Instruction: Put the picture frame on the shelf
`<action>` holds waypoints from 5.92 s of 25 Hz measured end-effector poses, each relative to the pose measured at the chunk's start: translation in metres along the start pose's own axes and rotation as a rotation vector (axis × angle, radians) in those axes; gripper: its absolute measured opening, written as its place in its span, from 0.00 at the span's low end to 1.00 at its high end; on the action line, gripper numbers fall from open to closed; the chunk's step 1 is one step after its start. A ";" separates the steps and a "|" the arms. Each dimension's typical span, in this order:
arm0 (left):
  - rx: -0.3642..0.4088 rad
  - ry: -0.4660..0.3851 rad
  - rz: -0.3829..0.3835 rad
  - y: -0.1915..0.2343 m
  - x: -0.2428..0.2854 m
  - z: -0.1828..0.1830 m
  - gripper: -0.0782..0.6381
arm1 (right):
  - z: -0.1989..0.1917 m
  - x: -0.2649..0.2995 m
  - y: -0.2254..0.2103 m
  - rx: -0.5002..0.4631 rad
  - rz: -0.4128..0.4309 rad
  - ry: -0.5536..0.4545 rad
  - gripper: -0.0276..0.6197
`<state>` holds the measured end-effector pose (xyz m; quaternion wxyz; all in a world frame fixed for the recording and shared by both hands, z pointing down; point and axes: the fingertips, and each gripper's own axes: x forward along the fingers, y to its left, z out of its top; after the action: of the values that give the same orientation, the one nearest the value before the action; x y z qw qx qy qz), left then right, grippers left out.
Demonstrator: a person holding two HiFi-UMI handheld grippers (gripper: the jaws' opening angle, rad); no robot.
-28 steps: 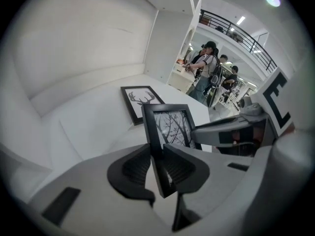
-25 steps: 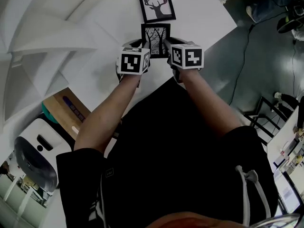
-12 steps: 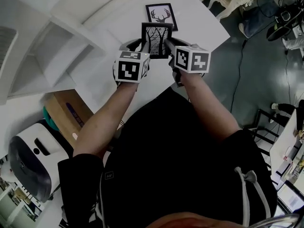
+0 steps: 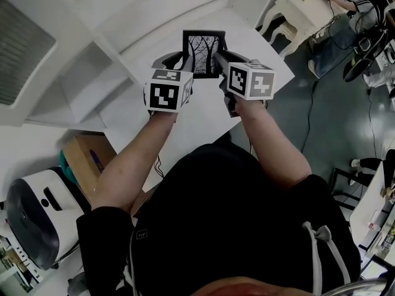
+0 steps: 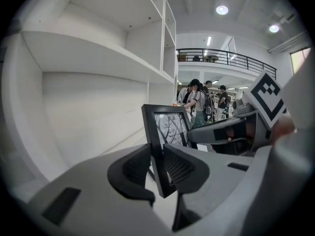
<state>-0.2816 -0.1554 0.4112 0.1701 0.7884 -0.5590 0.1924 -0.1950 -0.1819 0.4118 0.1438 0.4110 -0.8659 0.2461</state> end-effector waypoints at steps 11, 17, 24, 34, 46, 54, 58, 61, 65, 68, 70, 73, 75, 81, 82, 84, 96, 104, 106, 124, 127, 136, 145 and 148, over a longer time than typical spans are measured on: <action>0.040 -0.142 0.117 -0.012 -0.020 0.088 0.22 | 0.080 -0.020 -0.003 -0.052 0.132 -0.105 0.17; 0.031 -0.208 0.176 -0.018 -0.023 0.124 0.22 | 0.123 -0.032 -0.006 -0.130 0.196 -0.164 0.17; 0.038 -0.260 0.260 -0.030 -0.020 0.159 0.22 | 0.159 -0.038 -0.020 -0.180 0.266 -0.198 0.17; 0.083 -0.336 0.340 -0.037 -0.035 0.217 0.22 | 0.220 -0.058 -0.015 -0.240 0.332 -0.309 0.17; 0.108 -0.392 0.277 0.005 -0.070 0.254 0.22 | 0.265 -0.051 0.034 -0.247 0.264 -0.398 0.17; 0.082 -0.431 0.272 0.026 -0.063 0.277 0.22 | 0.292 -0.042 0.041 -0.301 0.242 -0.424 0.17; 0.086 -0.441 0.278 0.034 -0.055 0.297 0.22 | 0.312 -0.037 0.038 -0.305 0.237 -0.453 0.17; 0.086 -0.436 0.275 0.039 -0.046 0.306 0.22 | 0.320 -0.031 0.032 -0.293 0.225 -0.468 0.17; 0.088 -0.427 0.277 0.043 -0.029 0.316 0.22 | 0.326 -0.025 0.020 -0.273 0.192 -0.497 0.17; 0.072 -0.417 0.281 0.048 -0.015 0.320 0.22 | 0.328 -0.017 0.011 -0.265 0.176 -0.501 0.17; 0.059 -0.410 0.285 0.054 -0.006 0.319 0.22 | 0.326 -0.011 0.008 -0.261 0.174 -0.496 0.17; 0.030 -0.407 0.278 0.061 0.005 0.317 0.22 | 0.325 -0.006 0.007 -0.268 0.175 -0.504 0.17; 0.015 -0.412 0.272 0.064 0.010 0.319 0.22 | 0.327 -0.005 0.006 -0.271 0.172 -0.514 0.17; 0.008 -0.399 0.270 0.073 0.028 0.330 0.22 | 0.336 0.004 -0.003 -0.267 0.141 -0.552 0.17; 0.013 -0.396 0.275 0.074 0.030 0.332 0.22 | 0.336 0.004 -0.003 -0.274 0.134 -0.562 0.17; 0.015 -0.390 0.277 0.076 0.033 0.335 0.22 | 0.337 0.003 -0.002 -0.288 0.120 -0.589 0.17; 0.025 -0.347 0.320 0.084 0.052 0.343 0.22 | 0.331 0.003 0.004 -0.407 0.104 -0.649 0.18; 0.103 -0.317 0.262 0.058 0.078 0.348 0.21 | 0.317 0.010 -0.003 -0.433 0.122 -0.609 0.18; 0.116 -0.315 0.238 0.051 0.084 0.350 0.20 | 0.313 0.012 -0.004 -0.433 0.122 -0.601 0.18; 0.156 -0.330 0.208 0.045 0.073 0.349 0.20 | 0.308 0.001 -0.012 -0.431 0.114 -0.614 0.18; 0.172 -0.349 0.221 0.044 0.061 0.347 0.20 | 0.307 -0.004 -0.011 -0.438 0.119 -0.619 0.18; 0.191 -0.344 0.220 0.043 0.052 0.342 0.20 | 0.305 -0.011 0.007 -0.466 0.168 -0.625 0.18; 0.210 -0.369 0.227 0.035 0.033 0.333 0.20 | 0.293 -0.024 0.003 -0.454 0.183 -0.620 0.18; 0.220 -0.408 0.225 0.026 0.016 0.330 0.20 | 0.284 -0.035 0.009 -0.478 0.199 -0.632 0.18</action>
<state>-0.2639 -0.3364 0.1336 -0.0553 0.7574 -0.6418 0.1066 -0.1929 -0.3090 0.1558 -0.0625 0.3358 -0.9358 -0.0878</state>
